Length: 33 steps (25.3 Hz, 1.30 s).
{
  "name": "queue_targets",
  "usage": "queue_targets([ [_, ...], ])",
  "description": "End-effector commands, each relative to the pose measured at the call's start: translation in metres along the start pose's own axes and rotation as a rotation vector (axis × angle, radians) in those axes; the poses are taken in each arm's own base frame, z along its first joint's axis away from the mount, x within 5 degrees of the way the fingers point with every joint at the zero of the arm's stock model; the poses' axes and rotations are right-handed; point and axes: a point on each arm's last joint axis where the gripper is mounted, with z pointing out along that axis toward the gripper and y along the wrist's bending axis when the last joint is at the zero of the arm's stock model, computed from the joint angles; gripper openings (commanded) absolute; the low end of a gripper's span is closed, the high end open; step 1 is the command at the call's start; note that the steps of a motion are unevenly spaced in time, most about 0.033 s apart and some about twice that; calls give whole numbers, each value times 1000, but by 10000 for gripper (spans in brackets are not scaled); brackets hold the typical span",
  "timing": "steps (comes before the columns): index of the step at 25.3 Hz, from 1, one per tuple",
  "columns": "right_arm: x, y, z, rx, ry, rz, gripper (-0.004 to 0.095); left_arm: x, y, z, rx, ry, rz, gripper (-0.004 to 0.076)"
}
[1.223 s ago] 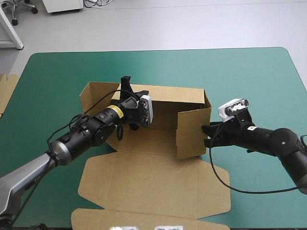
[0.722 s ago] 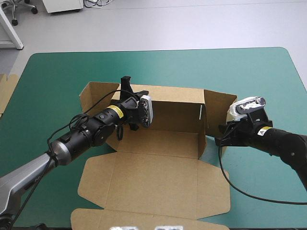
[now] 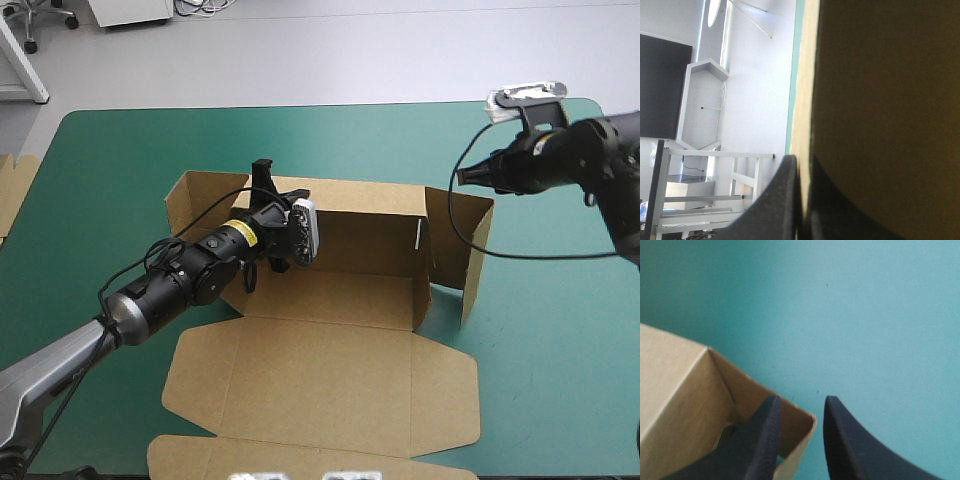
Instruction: Fold the box
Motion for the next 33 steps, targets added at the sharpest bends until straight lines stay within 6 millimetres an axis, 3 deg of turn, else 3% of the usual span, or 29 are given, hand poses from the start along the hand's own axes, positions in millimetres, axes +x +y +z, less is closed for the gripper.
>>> queue_targets([
  [1, -28, -3, 5, 17, -59, -17, 283, -7, 16, -10, -62, -29, -56, -10],
  [5, -42, -2, 38, -5, 20, -9, 283, -7, 16, -10, -62, -28, -54, -10],
  [9, -42, -2, 63, -8, 86, -8, 283, -8, 17, -10, -76, -34, -52, -10],
  [14, -46, -2, 63, -9, 45, -6, 283, -1, 30, -12, -193, -41, -111, -10],
  [22, -56, 0, 62, -111, -65, 58, 283, 9, 35, -12, -231, -6, -53, -10],
  [25, -59, -12, 64, -195, -100, 108, 283, 9, 36, -11, -238, 1, -19, -10],
  [29, -60, -37, 65, -137, -129, 153, 283, 11, 47, -3, -276, 14, -22, -10],
  [33, -61, -44, 67, -128, -146, 160, 283, 8, 56, 10, -287, 15, -25, -10],
])
